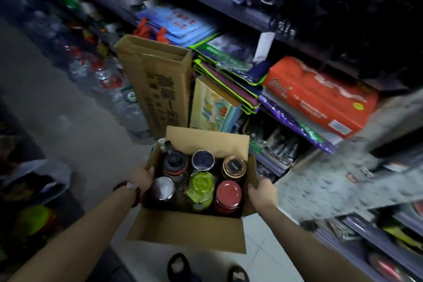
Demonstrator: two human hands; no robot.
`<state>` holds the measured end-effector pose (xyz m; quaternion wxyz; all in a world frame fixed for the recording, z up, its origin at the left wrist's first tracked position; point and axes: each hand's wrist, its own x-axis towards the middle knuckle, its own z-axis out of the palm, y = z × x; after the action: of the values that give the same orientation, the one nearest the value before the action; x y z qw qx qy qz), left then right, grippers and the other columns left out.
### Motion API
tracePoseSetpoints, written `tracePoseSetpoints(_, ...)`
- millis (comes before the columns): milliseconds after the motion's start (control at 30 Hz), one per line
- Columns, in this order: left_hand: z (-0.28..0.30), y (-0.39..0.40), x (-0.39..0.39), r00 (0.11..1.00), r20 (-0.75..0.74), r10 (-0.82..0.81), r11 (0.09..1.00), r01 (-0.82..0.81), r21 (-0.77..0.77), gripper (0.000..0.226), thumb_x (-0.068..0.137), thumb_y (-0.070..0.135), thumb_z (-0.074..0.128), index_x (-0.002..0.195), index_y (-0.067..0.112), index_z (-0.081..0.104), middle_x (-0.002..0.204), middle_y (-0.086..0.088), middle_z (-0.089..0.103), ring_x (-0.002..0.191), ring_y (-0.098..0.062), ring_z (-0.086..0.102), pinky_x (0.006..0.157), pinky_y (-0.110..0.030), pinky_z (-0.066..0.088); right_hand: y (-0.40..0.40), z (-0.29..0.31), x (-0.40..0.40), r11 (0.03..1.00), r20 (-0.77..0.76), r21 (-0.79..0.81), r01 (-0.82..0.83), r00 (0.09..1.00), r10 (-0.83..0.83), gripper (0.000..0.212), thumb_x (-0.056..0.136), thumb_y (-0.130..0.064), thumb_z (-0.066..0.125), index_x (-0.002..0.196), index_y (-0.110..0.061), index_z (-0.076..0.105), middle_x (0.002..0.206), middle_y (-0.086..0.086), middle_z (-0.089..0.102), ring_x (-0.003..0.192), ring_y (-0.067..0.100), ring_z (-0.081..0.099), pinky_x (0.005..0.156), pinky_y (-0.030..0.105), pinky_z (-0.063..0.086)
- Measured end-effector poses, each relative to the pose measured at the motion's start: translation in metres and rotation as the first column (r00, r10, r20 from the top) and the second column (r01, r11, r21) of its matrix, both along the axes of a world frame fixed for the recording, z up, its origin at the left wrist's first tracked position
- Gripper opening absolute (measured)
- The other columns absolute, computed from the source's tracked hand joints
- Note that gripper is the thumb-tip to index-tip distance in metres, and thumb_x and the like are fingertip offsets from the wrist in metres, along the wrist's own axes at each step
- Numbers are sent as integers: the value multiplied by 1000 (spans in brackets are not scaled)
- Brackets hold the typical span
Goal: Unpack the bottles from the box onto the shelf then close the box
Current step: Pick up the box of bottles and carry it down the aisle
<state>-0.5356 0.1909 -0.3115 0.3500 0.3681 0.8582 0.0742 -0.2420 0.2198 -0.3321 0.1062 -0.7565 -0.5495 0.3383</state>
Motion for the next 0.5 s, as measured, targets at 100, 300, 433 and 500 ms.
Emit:
tracePoseSetpoints(100, -4, 1, 32, 999, 5, -48, 999, 48, -12, 41, 102, 20, 29, 130, -6, 46, 137, -26, 49, 126, -38, 46, 101, -36, 33, -9, 0, 39, 1000, 0, 9, 20, 1000, -20, 23, 86, -8, 53, 105, -4, 66, 100, 22, 69, 98, 39, 62, 70, 31, 41)
tracePoseSetpoints(300, -19, -19, 114, 999, 30, -13, 1000, 12, 29, 35, 100, 19, 37, 120, -4, 54, 126, -26, 57, 118, -39, 51, 95, -36, 37, -30, -16, 126, 999, -70, 34, 29, 997, -26, 18, 84, -6, 52, 93, -5, 67, 86, 18, 69, 84, 35, 63, 69, 35, 50)
tracePoseSetpoints(433, -35, -44, 179, 997, 21, 70, 996, -71, 48, 35, 99, 17, 39, 119, -6, 56, 123, -28, 59, 115, -41, 53, 93, -37, 39, -40, -22, 193, 995, -70, 66, -69, 995, 74, 18, 86, -5, 51, 93, -4, 67, 84, 17, 67, 78, 29, 59, 64, 29, 39)
tracePoseSetpoints(500, -39, -61, 209, 994, 43, 99, 993, -101, 63, 33, 98, 16, 40, 118, -5, 56, 121, -28, 60, 112, -42, 55, 92, -38, 40, -46, -19, 225, 992, -56, 65, -111, 992, 114, 18, 87, -5, 51, 95, -4, 67, 88, 18, 69, 78, 30, 60, 64, 28, 38)
